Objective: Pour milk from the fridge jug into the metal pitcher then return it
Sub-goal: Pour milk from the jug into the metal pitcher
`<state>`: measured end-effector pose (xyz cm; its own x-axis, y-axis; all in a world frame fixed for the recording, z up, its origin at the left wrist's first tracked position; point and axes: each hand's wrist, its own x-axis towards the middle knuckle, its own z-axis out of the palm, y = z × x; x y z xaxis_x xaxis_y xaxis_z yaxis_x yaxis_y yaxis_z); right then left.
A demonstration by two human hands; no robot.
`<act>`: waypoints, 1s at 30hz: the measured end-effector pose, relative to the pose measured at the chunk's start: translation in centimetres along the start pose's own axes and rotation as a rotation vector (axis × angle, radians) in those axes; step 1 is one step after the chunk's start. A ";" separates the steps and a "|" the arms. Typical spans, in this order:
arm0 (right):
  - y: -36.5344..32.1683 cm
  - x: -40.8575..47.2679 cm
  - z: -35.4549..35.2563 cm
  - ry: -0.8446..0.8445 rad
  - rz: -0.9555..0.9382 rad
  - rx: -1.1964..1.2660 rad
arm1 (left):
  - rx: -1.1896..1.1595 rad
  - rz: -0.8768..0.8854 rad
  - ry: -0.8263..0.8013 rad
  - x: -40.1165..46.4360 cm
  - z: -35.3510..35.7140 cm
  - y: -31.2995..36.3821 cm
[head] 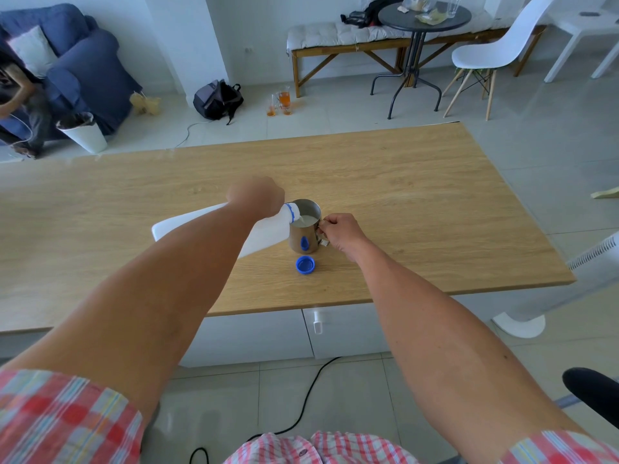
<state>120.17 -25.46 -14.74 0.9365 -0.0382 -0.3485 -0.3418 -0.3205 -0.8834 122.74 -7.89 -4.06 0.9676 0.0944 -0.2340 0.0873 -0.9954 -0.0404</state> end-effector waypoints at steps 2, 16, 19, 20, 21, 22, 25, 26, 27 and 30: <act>-0.1 -0.1 0.0 0.000 -0.002 -0.002 | 0.001 -0.001 0.000 0.0 0.0 0.0; -0.2 -0.3 -0.2 0.000 -0.013 -0.023 | 0.005 0.006 0.006 0.0 0.0 0.1; -0.1 -0.2 -0.1 0.005 -0.015 -0.016 | 0.005 0.004 -0.001 -0.1 -0.1 0.2; -0.1 -0.1 -0.1 0.006 -0.015 -0.012 | 0.004 0.002 -0.005 -0.1 -0.2 0.2; 0.0 0.0 0.0 0.008 -0.013 -0.009 | 0.005 -0.001 -0.008 -0.1 -0.2 0.2; 0.0 0.1 0.0 0.008 -0.011 -0.008 | 0.006 -0.002 -0.009 -0.2 -0.2 0.2; 0.0 0.0 0.0 0.009 -0.009 -0.017 | 0.005 -0.002 -0.004 -0.1 -0.2 0.2; 0.0 0.0 -0.1 0.008 -0.009 -0.015 | 0.006 -0.002 -0.004 -0.1 -0.1 0.3; 0.0 -0.1 -0.1 0.005 -0.009 -0.009 | 0.007 -0.001 -0.004 -0.2 -0.1 0.3; 0.0 -0.1 -0.1 0.003 -0.009 0.001 | 0.007 0.002 0.000 -0.2 -0.2 0.3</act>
<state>120.11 -25.56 -14.63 0.9397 -0.0384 -0.3399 -0.3338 -0.3202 -0.8866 122.65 -8.19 -3.86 0.9677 0.0927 -0.2345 0.0841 -0.9954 -0.0465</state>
